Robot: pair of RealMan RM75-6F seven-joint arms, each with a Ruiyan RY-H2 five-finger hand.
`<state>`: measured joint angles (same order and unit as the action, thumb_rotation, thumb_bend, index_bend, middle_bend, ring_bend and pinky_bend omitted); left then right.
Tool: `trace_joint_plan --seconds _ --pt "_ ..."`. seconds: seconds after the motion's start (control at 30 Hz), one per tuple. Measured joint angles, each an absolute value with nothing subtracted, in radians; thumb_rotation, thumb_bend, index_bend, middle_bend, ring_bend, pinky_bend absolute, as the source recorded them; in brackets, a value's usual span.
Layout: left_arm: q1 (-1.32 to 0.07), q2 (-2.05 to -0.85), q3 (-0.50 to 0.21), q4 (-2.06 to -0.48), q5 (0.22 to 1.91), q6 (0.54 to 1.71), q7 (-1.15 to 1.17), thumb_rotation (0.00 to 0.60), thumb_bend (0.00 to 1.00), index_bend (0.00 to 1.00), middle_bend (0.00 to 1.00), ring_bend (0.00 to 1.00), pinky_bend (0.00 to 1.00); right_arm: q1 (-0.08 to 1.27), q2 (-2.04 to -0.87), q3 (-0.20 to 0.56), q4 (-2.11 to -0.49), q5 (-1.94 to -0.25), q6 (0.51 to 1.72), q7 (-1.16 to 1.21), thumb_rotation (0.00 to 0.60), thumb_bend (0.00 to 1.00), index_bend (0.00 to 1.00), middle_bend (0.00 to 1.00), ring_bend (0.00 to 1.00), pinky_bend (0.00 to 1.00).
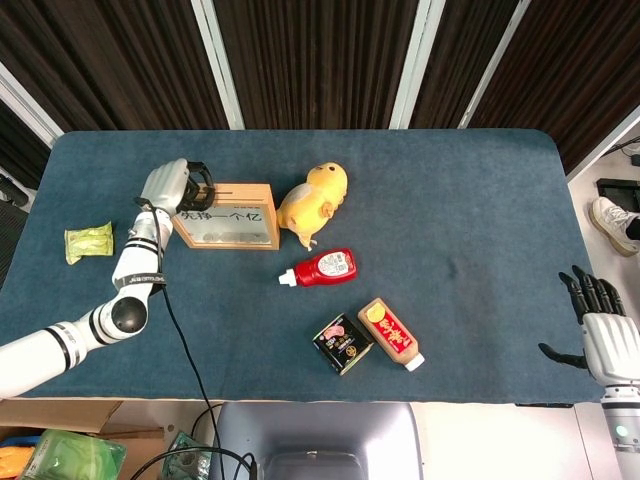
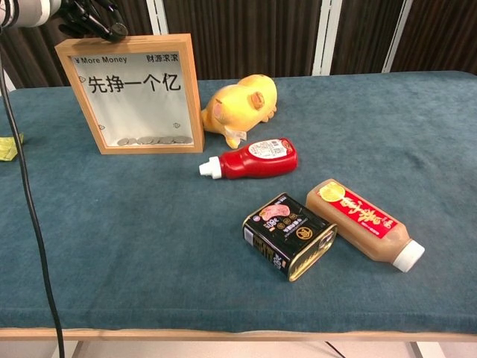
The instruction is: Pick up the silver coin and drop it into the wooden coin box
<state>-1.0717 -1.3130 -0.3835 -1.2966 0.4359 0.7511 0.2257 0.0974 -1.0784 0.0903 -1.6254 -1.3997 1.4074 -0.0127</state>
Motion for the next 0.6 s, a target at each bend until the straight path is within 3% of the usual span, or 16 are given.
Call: trace_joint_plan --seconds 0.6 --pt "-1.074 -1.303 -0.364 -1.296 0.448 0.73 0.215 0.6 0.53 0.59 1.0 1.0 1.0 0.097 -1.077 0.092 -1.628 -1.396 1.407 -0.014 0.6 0.17 0.0 0.0 0.0 0.0"
